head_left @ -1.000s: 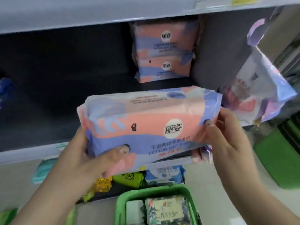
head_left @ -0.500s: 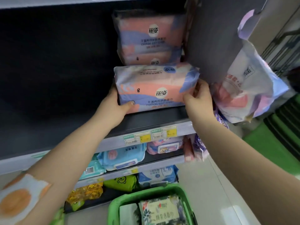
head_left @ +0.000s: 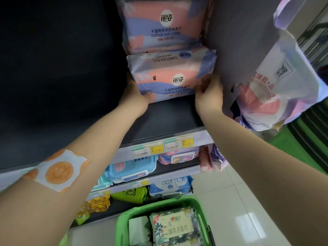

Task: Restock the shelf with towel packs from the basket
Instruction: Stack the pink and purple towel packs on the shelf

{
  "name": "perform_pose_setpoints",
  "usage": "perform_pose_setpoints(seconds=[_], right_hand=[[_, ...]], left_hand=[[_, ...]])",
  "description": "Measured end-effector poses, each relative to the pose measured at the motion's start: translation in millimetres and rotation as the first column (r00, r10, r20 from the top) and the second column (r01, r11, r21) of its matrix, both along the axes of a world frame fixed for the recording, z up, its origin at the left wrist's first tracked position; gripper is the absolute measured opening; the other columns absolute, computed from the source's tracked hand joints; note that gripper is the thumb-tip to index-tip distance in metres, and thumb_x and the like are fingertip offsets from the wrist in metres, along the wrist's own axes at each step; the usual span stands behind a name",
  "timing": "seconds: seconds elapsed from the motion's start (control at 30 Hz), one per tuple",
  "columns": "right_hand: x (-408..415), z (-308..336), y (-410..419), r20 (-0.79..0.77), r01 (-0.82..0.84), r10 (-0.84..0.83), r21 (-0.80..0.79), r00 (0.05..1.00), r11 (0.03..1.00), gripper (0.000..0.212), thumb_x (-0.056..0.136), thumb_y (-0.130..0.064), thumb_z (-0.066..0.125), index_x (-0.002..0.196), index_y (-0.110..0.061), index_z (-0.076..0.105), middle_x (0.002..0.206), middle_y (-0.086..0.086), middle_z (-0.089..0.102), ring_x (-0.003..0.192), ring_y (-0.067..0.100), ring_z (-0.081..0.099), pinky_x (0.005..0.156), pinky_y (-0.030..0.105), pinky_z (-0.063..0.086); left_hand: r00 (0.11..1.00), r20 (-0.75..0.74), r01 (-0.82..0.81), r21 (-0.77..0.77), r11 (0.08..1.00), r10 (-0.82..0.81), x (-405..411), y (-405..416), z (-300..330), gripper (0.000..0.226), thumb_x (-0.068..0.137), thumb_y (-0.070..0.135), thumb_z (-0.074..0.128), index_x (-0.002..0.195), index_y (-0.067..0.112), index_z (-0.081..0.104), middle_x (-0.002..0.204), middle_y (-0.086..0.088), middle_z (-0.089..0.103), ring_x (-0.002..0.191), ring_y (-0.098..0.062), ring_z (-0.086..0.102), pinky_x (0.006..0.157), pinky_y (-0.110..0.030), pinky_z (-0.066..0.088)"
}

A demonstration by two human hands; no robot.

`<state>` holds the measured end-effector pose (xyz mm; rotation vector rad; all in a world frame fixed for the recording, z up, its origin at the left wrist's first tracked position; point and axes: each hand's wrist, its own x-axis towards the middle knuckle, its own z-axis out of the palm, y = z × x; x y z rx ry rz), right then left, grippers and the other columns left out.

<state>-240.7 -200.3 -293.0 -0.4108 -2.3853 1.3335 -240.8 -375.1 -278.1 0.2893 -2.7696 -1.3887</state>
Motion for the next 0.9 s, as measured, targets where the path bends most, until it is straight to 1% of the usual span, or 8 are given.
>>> perform_pose_setpoints(seconds=[0.1,0.17,0.33,0.43,0.6,0.73,0.8,0.9], right_hand=[[0,-3,1,0.037,-0.079,0.079,-0.007,0.996,0.997,0.029,0.086,0.0,0.047,0.115,-0.006,0.048,0.118,0.013,0.054,0.102,0.024,0.052,0.077,0.016,0.033],[-1,-4,2,0.06,-0.1,0.101,-0.019,0.993,0.995,0.031,0.085,0.001,0.046,0.114,-0.009,0.048,0.118,0.012,0.054,0.102,0.024,0.052,0.074,0.014,0.032],[-3,-5,3,0.093,-0.125,0.131,-0.061,0.987,0.99,0.035,0.083,0.003,0.044,0.114,-0.012,0.05,0.116,0.014,0.056,0.095,0.021,0.052,0.07,0.013,0.031],[-3,-4,2,0.107,-0.141,0.147,-0.065,0.983,0.988,0.036,0.084,0.004,0.042,0.116,-0.012,0.049,0.118,0.014,0.055,0.097,0.021,0.051,0.069,0.012,0.03],[-1,-3,3,0.105,-0.144,0.15,-0.065,0.983,0.987,0.039,0.084,0.005,0.04,0.117,-0.011,0.049,0.119,0.011,0.055,0.1,0.022,0.051,0.07,0.013,0.031],[0,-2,1,0.086,-0.131,0.134,-0.047,0.987,0.99,0.038,0.083,0.006,0.038,0.117,-0.009,0.049,0.115,0.01,0.056,0.099,0.023,0.051,0.066,0.012,0.029],[2,-1,1,0.09,-0.134,0.136,-0.033,0.987,0.99,0.037,0.084,0.005,0.038,0.117,-0.009,0.048,0.117,0.011,0.056,0.097,0.021,0.05,0.066,0.011,0.029],[5,2,0,0.095,-0.127,0.13,-0.032,0.987,0.991,0.035,0.084,0.002,0.041,0.117,-0.008,0.048,0.117,0.01,0.057,0.099,0.023,0.052,0.068,0.013,0.03]], left_hand=[[1.0,0.016,-0.023,-0.02,1.0,0.023,-10,0,-1,0.06,0.093,0.018,0.049,0.145,0.012,0.02,0.14,-0.006,0.042,0.12,-0.025,0.047,0.082,-0.021,0.034],[1.0,0.011,-0.008,-0.009,1.0,0.008,-19,-2,-4,0.057,0.093,0.017,0.049,0.144,0.013,0.025,0.138,-0.006,0.045,0.119,-0.024,0.049,0.083,-0.021,0.034],[0.999,0.038,0.007,-0.016,1.0,-0.007,-35,-7,-11,0.048,0.094,0.011,0.046,0.14,0.007,0.033,0.134,-0.01,0.047,0.12,-0.026,0.048,0.085,-0.019,0.032],[0.998,0.06,0.0,0.026,1.0,-0.001,-39,-6,-10,0.052,0.091,0.006,0.046,0.141,0.01,0.031,0.124,-0.003,0.046,0.113,-0.019,0.047,0.085,-0.019,0.032],[0.996,0.09,-0.006,0.033,0.999,0.003,-39,-6,-6,0.054,0.09,0.006,0.049,0.141,0.009,0.032,0.13,-0.006,0.047,0.117,-0.023,0.048,0.091,-0.022,0.036],[0.993,0.114,0.002,0.075,0.997,-0.01,-40,-7,-5,0.061,0.083,0.01,0.054,0.141,0.009,0.035,0.136,-0.01,0.048,0.121,-0.026,0.048,0.103,-0.032,0.04],[0.994,0.11,0.015,0.094,0.995,-0.025,-35,-7,-1,0.069,0.078,0.014,0.056,0.142,0.012,0.032,0.137,-0.009,0.047,0.122,-0.026,0.048,0.104,-0.035,0.04],[0.996,0.079,0.043,0.105,0.994,-0.052,-23,-9,4,0.069,0.085,0.008,0.054,0.146,0.015,0.023,0.141,-0.004,0.043,0.126,-0.023,0.044,0.105,-0.03,0.037]])
